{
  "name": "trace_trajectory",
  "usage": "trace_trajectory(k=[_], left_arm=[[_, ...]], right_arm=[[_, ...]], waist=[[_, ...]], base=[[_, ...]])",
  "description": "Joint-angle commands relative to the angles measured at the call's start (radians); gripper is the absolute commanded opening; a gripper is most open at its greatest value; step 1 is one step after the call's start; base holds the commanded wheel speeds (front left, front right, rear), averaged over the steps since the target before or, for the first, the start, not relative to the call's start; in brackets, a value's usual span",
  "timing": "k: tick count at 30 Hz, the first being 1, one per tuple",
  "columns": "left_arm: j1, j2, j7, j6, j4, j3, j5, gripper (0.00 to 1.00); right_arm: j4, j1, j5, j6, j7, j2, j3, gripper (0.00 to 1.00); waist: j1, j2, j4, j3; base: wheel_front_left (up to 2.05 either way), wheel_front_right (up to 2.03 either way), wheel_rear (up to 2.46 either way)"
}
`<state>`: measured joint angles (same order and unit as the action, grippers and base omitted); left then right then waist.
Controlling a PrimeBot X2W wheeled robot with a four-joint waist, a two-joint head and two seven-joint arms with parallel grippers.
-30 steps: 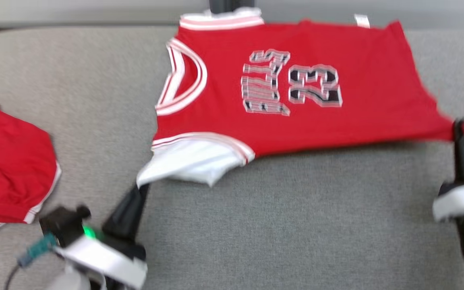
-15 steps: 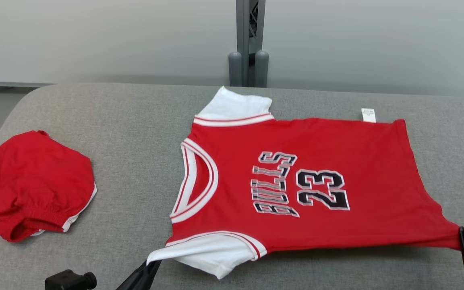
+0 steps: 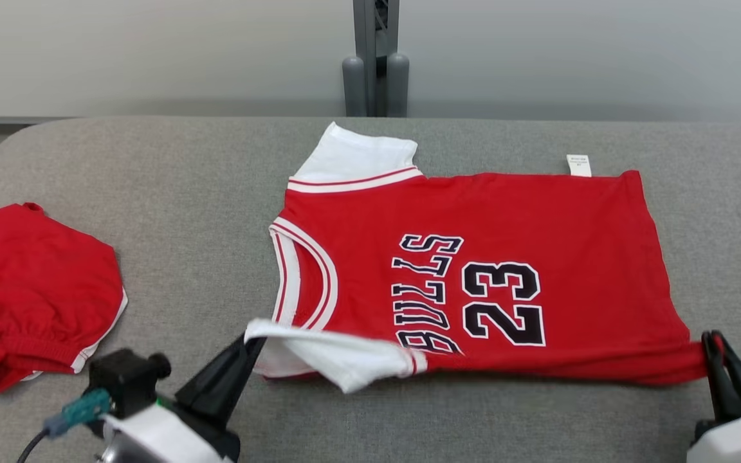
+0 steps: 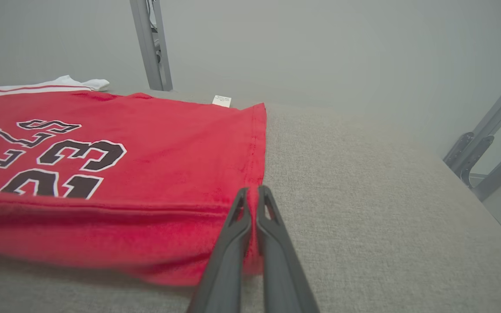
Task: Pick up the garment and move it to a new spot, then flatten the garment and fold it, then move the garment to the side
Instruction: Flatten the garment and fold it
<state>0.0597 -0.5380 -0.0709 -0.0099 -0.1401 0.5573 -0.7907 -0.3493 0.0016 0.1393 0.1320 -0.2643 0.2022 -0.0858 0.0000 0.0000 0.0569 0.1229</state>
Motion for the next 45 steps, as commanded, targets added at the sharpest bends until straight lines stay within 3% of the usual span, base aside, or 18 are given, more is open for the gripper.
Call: trace_trajectory(k=[1,11,25,26,27,28,29,33,36,41,45], left_arm=[[0.046,0.010,0.000,-0.007,0.029,0.002,0.019,0.00],[0.253,0.089,-0.014,-0.063,0.251,0.027,0.051,0.00],[0.473,0.113,-0.038,-0.114,0.580,0.122,0.126,0.00],[0.483,0.115,-0.044,-0.115,0.598,0.125,0.121,0.23],[0.489,0.118,-0.050,-0.117,0.615,0.128,0.116,0.47],[0.496,0.119,-0.059,-0.118,0.630,0.131,0.117,0.95],[0.502,0.121,-0.068,-0.119,0.644,0.134,0.117,1.00],[0.503,0.133,-0.110,-0.121,0.678,0.142,0.112,1.00],[0.403,0.160,-0.153,-0.081,0.661,0.087,0.037,1.00],[0.281,0.190,-0.116,-0.047,0.603,0.047,-0.075,1.00],[0.188,0.210,-0.069,0.014,0.541,0.035,-0.136,1.00]], right_arm=[[-0.018,-0.040,-0.005,-0.002,-0.001,0.012,0.002,0.00],[-0.158,-0.209,-0.044,-0.002,-0.001,0.003,0.006,0.00],[-0.275,-0.360,-0.090,-0.002,-0.001,-0.022,0.037,0.02],[-0.276,-0.369,-0.090,-0.002,-0.001,-0.025,0.036,0.20],[-0.276,-0.374,-0.093,-0.002,-0.001,-0.027,0.036,0.31],[-0.274,-0.378,-0.097,-0.002,-0.001,-0.029,0.034,0.47],[-0.269,-0.380,-0.099,-0.002,-0.001,-0.032,0.032,0.99],[-0.240,-0.365,-0.106,-0.002,-0.001,-0.043,0.026,1.00],[-0.079,-0.252,-0.099,-0.002,-0.001,-0.063,-0.017,1.00],[-0.001,-0.155,-0.089,-0.002,-0.001,-0.080,-0.018,1.00],[0.026,-0.100,-0.068,-0.002,-0.001,-0.091,-0.032,1.00]], waist=[[0.0000,0.0000,-0.002,0.021],[0.0000,0.0000,-0.009,0.088],[0.0000,0.0000,-0.044,0.173],[0.0000,0.0000,-0.046,0.175],[0.0000,0.0000,-0.048,0.176],[0.0000,0.0000,-0.050,0.175],[0.0000,0.0000,-0.053,0.174],[0.0000,0.0000,-0.057,0.154],[0.0000,0.0000,-0.049,0.090],[0.0000,0.0000,-0.045,0.055],[0.0000,0.0000,-0.041,0.030]], base=[[0.00,0.00,0.00],[0.00,0.00,0.00],[0.00,0.00,0.00],[0.00,0.00,0.00],[0.00,0.00,0.00],[0.00,0.00,0.00],[0.00,0.00,0.00],[0.00,0.00,0.00],[0.00,0.00,0.00],[0.00,0.00,0.00],[0.00,0.00,0.00]])
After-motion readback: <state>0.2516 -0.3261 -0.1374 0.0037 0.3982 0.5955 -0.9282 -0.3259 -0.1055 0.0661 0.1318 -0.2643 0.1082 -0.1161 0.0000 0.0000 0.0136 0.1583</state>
